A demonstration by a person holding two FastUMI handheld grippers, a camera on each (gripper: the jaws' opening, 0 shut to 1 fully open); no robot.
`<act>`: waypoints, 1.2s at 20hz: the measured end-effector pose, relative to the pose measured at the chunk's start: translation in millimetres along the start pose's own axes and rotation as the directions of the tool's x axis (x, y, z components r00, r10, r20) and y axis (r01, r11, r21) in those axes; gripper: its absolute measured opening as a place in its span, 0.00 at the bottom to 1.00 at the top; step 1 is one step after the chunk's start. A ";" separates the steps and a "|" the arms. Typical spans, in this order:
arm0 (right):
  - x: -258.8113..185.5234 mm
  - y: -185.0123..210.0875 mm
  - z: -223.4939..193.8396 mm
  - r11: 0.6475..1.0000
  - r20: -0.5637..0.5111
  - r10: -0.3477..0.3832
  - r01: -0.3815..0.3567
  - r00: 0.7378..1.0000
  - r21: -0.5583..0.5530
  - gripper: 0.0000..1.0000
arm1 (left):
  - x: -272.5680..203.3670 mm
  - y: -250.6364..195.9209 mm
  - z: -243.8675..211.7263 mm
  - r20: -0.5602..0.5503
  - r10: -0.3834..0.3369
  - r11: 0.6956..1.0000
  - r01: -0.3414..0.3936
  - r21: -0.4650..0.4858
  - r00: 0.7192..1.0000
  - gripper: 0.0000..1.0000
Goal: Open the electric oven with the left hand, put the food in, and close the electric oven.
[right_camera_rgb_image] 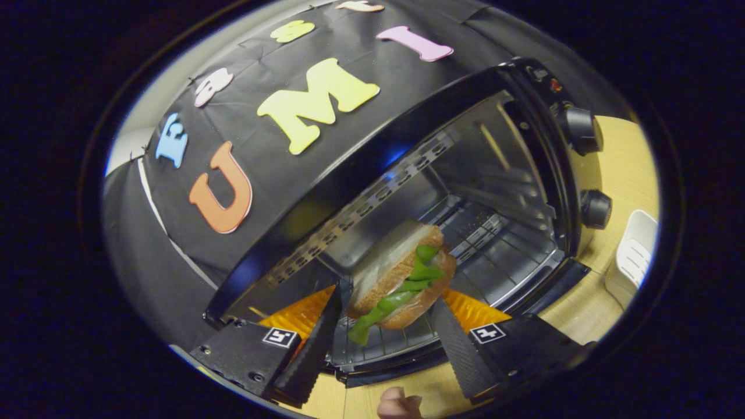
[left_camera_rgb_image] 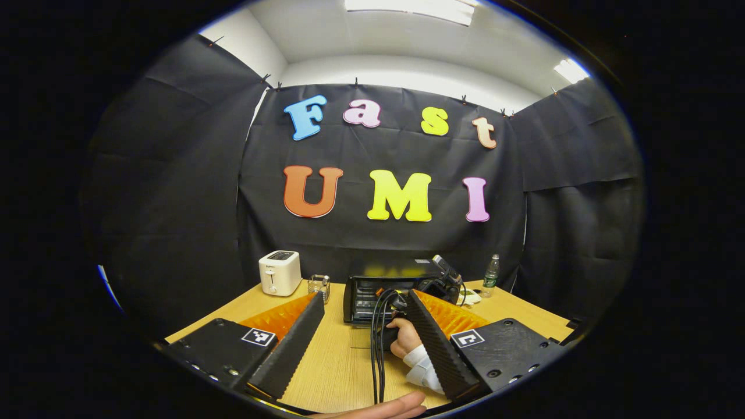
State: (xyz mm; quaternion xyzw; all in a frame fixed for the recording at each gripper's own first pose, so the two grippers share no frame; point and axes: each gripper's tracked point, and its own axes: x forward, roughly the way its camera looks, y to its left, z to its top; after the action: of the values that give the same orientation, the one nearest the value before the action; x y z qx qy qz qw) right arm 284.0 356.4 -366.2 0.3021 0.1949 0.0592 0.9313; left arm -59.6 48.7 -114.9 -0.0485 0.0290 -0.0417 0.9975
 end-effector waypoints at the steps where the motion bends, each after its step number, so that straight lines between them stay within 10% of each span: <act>1: 2.0 -1.6 -0.3 0.999 -0.001 -0.014 0.014 1.000 -0.041 0.93 | 0.0 0.2 0.3 -0.001 0.004 1.000 -0.004 -0.002 1.000 0.94; 10: 9.5 -12.4 -10.4 0.901 -0.108 -0.136 0.078 0.985 -0.426 1.00 | -0.5 1.0 -1.7 -0.014 0.012 1.000 -0.011 0.019 1.000 0.94; 18: -11.5 -16.0 -26.4 0.832 -0.338 -0.187 -0.034 0.922 -0.554 1.00 | 1.6 4.2 -5.5 -0.030 0.032 0.999 -0.031 0.021 0.999 0.94; 24: -51.0 -11.0 -25.8 0.852 -0.434 -0.159 -0.099 0.887 -0.515 1.00 | 3.3 2.4 -8.9 -0.036 0.019 1.000 -0.018 0.023 0.999 0.94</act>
State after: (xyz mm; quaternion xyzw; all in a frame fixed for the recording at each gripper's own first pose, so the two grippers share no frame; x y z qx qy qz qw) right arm 226.9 349.8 -375.1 0.0114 0.3918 0.1648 0.9051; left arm -56.7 50.0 -124.1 -0.0359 0.0468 -0.0337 0.9977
